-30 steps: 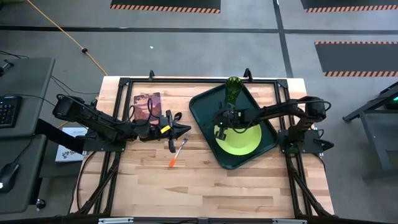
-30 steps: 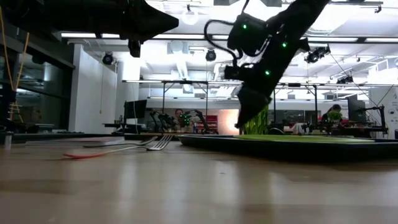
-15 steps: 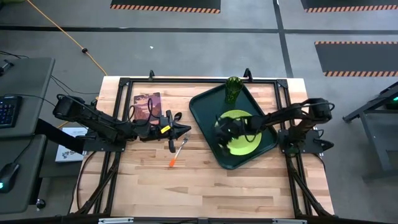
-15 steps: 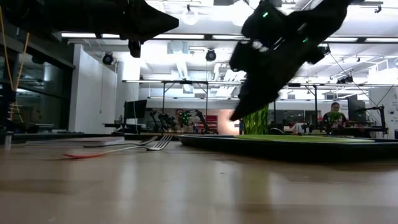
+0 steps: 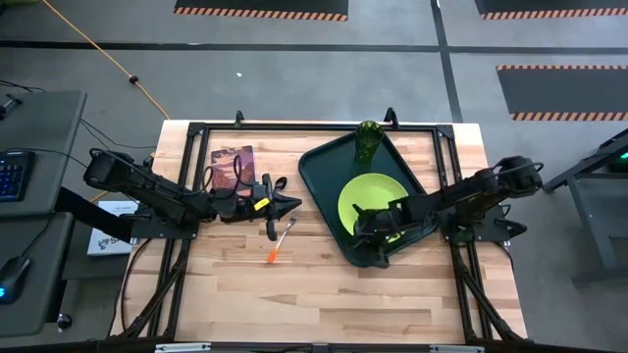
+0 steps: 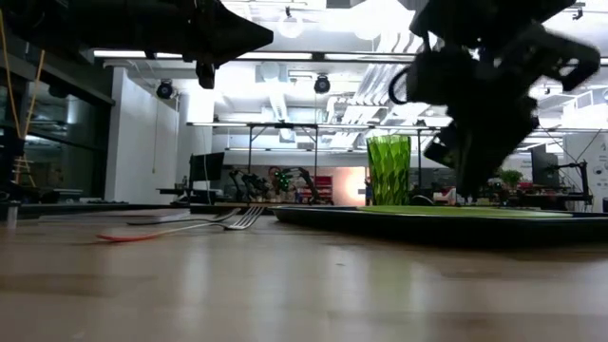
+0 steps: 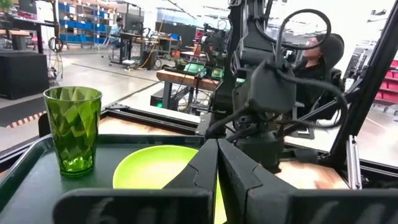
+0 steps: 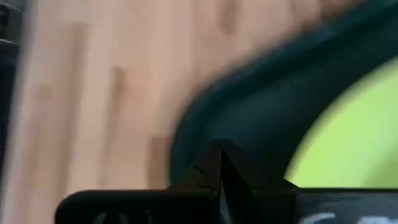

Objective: Pick and place plate/cup/fork/spoon on tray

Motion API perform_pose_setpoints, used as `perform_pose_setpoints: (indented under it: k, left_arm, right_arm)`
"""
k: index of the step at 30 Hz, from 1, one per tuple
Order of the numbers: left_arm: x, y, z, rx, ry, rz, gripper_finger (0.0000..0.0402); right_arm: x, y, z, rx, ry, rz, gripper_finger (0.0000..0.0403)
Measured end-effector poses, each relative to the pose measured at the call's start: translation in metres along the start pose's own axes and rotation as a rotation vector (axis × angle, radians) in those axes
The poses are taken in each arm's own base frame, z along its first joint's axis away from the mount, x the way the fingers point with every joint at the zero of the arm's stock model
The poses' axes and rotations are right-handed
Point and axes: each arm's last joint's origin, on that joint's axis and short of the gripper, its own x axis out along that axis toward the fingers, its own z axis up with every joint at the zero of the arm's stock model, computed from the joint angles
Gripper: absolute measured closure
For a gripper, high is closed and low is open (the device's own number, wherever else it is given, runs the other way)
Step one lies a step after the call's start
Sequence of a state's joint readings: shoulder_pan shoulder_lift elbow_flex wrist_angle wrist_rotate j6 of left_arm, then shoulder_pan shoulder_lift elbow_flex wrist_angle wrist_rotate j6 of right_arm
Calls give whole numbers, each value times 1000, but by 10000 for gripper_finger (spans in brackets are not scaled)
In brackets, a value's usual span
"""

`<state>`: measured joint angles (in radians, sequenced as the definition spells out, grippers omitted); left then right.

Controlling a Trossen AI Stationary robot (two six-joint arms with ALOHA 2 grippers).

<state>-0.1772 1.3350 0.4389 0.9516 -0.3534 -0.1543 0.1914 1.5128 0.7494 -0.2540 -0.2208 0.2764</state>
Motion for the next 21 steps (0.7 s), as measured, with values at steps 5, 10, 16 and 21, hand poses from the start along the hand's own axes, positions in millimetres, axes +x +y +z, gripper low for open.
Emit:
perform_pose_setpoints:
  k: [5, 10, 16, 21]
  left_arm:
    - [0, 0, 0, 1, 4, 3, 399]
    - [0, 0, 0, 1, 3, 3, 399]
    - [0, 0, 0, 1, 3, 3, 399]
    - [0, 0, 0, 1, 4, 3, 399]
  right_arm:
    - [0, -2, -8, 56, 60, -86, 403]
    - [0, -3, -12, 123, 95, -105, 403]
    - [-2, -7, -18, 159, 147, -190, 403]
    - [-3, -9, -21, 165, 168, -235, 403]
